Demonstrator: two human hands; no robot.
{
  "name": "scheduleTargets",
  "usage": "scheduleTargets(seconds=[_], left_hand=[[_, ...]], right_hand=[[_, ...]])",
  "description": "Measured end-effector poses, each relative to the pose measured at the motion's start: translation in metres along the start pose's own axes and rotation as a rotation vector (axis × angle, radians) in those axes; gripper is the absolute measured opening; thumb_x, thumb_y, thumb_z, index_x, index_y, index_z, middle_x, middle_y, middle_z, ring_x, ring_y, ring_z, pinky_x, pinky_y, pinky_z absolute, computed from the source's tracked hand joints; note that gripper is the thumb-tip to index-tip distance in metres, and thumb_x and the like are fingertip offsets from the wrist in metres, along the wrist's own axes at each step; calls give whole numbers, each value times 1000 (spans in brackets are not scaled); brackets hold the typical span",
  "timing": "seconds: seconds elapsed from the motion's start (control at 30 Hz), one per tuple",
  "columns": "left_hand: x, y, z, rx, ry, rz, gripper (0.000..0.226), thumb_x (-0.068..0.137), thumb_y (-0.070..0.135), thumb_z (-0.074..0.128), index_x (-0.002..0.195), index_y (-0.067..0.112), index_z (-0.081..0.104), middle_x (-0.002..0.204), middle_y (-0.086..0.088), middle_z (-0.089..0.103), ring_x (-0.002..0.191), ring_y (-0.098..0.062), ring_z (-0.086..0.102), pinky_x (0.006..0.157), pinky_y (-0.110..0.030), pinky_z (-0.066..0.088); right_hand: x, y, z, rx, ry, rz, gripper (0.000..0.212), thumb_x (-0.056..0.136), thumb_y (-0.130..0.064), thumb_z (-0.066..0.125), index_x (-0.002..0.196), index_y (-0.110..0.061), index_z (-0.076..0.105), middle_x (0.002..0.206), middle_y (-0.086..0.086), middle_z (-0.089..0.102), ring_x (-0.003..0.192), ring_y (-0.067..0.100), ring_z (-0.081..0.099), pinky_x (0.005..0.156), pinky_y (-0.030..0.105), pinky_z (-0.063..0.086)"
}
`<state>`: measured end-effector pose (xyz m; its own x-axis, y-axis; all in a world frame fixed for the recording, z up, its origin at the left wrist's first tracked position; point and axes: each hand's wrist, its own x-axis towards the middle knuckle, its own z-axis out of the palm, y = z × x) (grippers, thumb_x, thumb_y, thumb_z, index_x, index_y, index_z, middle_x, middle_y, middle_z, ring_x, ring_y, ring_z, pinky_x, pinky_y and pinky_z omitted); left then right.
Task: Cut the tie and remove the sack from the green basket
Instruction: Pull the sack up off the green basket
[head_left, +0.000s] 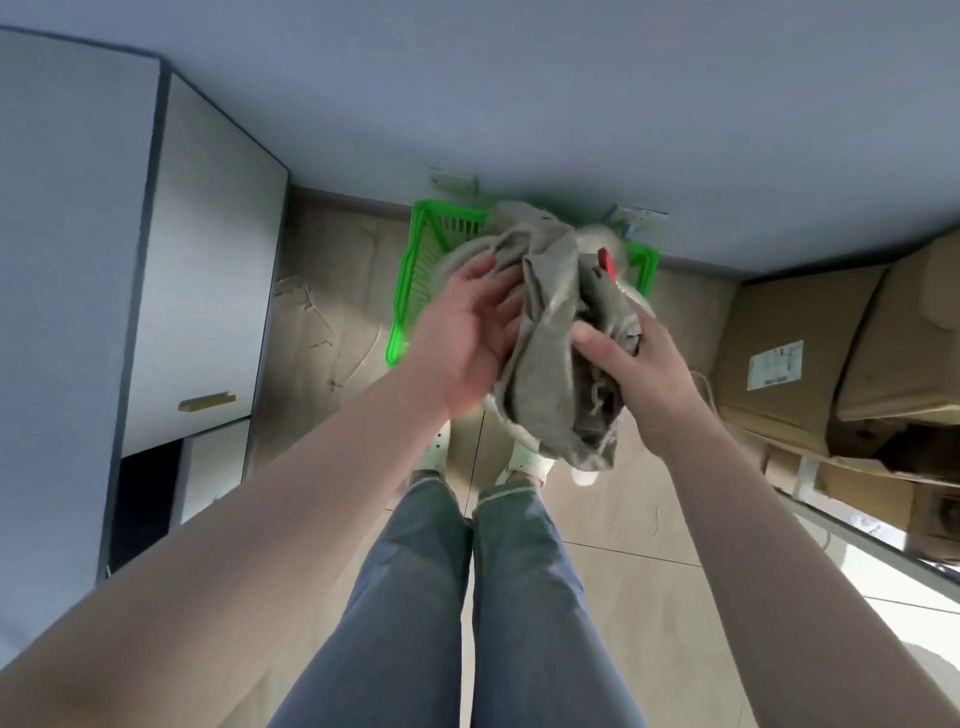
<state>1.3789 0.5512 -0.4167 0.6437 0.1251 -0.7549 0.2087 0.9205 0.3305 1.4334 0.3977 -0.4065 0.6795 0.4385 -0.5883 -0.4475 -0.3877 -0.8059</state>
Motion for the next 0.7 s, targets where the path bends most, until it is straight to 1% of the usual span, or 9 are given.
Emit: scheduleTargets(seconds=[0.1,0.2,0.3,0.37,0.4,0.47,0.53,0.6,0.7], left_hand=[[3,-8,14,239,-9,-8,22,94,-9,44,93,10,56,72,-2,70,63,-12,68,66,-25,58],[-1,-3,25,361,-88,-49,28,95,-11,40,94,10,58,78,-3,70,67,-11,68,66,-24,59],[5,21,28,710,114,353,16,99,5,44,97,14,58,84,-3,67,67,-11,68,56,-26,57],[18,26,19,986,397,727,17,96,23,47,107,18,59,99,-4,67,87,-18,67,73,-28,52],[24,23,12,1095,459,780,29,94,34,46,115,18,59,111,-7,64,103,-21,62,88,-31,48],[35,4,3,1043,302,454,57,93,55,38,127,14,59,130,-13,58,124,-27,51,109,-41,37],[39,-20,-6,938,147,95,71,91,65,34,134,14,55,139,-9,56,131,-23,48,115,-42,32],[40,-32,-16,963,174,66,80,84,75,32,138,20,52,143,-2,52,134,-20,45,117,-39,28],[42,-32,-32,825,200,182,76,79,78,39,136,31,53,142,6,52,133,-13,45,117,-39,28]], right_hand=[[-1,-2,9,40,58,83,48,67,-44,84,107,-27,63,101,-5,73,96,9,69,85,31,56],[-6,-9,9,73,226,102,35,68,-18,87,99,-15,71,92,5,76,88,21,73,82,42,59],[-17,-24,-3,199,228,59,29,67,-3,82,93,-13,72,89,6,77,87,24,73,79,39,59],[-24,-36,-12,340,193,-24,28,65,-5,78,91,-15,73,90,5,76,89,24,72,77,35,58],[-27,-38,-16,418,159,-52,26,65,-6,74,88,-18,74,89,3,76,89,23,72,76,33,59],[-23,-23,-21,437,152,21,25,66,-5,71,84,-22,75,86,0,77,88,21,73,72,30,59],[-16,-6,-20,286,204,181,26,70,-3,76,93,-16,73,88,7,76,88,26,73,75,35,61],[-12,-2,-23,210,230,228,32,70,-3,79,100,-9,72,97,15,75,87,26,72,82,42,60],[-11,-22,-33,293,89,50,34,64,-5,75,97,-12,71,90,3,77,84,18,73,70,28,58]])
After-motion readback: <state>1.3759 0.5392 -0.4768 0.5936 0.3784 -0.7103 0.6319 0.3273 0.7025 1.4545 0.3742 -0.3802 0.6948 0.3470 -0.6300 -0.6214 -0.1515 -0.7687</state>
